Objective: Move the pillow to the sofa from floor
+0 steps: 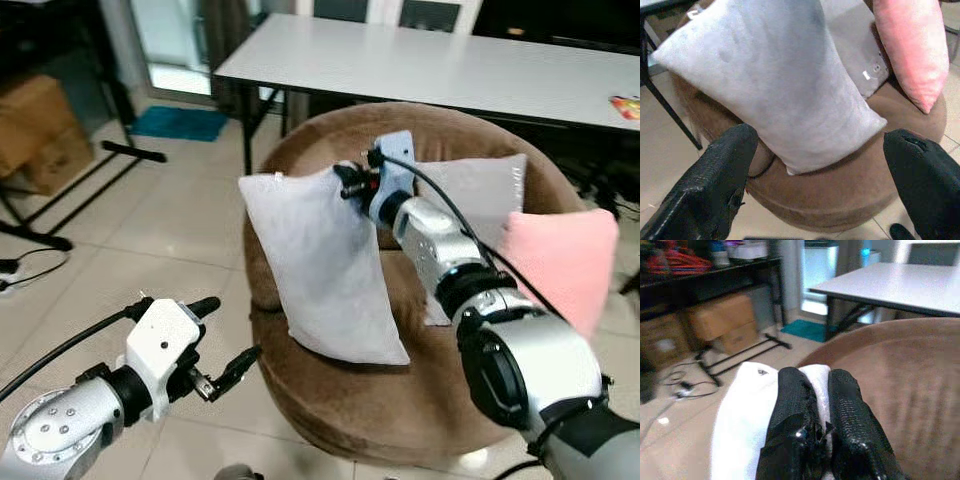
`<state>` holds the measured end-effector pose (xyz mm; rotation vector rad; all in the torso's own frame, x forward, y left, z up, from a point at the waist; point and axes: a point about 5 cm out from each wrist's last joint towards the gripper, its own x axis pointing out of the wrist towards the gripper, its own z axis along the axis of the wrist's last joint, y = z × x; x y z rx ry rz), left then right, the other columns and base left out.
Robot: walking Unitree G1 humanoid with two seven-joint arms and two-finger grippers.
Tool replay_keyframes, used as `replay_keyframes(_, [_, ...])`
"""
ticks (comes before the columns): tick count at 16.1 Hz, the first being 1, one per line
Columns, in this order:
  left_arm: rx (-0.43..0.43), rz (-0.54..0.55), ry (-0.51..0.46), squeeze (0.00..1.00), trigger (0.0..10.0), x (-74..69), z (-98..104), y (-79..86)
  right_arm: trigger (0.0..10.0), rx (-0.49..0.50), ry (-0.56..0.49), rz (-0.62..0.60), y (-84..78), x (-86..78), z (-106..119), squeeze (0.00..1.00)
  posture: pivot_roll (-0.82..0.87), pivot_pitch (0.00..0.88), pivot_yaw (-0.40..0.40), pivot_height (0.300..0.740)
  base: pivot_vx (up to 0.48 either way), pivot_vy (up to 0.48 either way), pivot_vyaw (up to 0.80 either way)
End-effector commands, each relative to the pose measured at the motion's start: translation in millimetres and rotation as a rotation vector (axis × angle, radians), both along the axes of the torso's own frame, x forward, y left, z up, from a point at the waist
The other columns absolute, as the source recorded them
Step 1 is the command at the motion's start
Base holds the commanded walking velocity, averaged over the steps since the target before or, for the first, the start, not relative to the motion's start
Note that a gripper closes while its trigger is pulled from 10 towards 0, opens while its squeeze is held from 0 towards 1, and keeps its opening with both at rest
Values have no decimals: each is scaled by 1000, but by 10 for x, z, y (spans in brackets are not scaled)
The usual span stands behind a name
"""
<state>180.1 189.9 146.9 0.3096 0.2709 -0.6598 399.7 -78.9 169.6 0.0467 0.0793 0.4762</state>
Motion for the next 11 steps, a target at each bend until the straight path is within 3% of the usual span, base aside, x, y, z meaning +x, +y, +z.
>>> replay_keyframes(1, [7,30,-27,0,10000,2,55,19,10000,-14,-42,-78,-55,56,123,0,62,0,-57,740,0,0,0])
replay_keyframes(4, [7,64,-45,0,10000,-49,118,53,10000,-10,-5,-244,-188,77,63,0,56,32,-39,740,0,0,0])
replay_keyframes(6, [8,64,-44,0,10000,-76,133,40,10000,-48,17,-282,-202,75,23,0,49,43,-27,740,0,0,0])
replay_keyframes(7, [4,69,-47,0,10000,-78,153,28,10000,-67,4,-310,-210,80,36,1000,44,59,-17,740,0,0,0])
replay_keyframes(8, [2,71,-49,0,10000,-71,161,27,10000,-64,-4,-323,-210,83,49,1000,44,59,-17,740,0,0,0])
replay_keyframes(9, [-4,81,-52,0,10000,-73,168,21,10000,-51,-87,-411,-247,106,173,984,43,63,-6,740,0,0,0])
replay_keyframes(10, [-7,88,-49,0,10000,-95,164,18,10000,-18,-133,-470,-286,117,255,0,38,58,0,740,0,0,0])
replay_keyframes(11, [-2,93,-44,0,10000,-90,142,31,10000,32,-159,-498,-339,144,368,0,32,47,5,740,0,0,0])
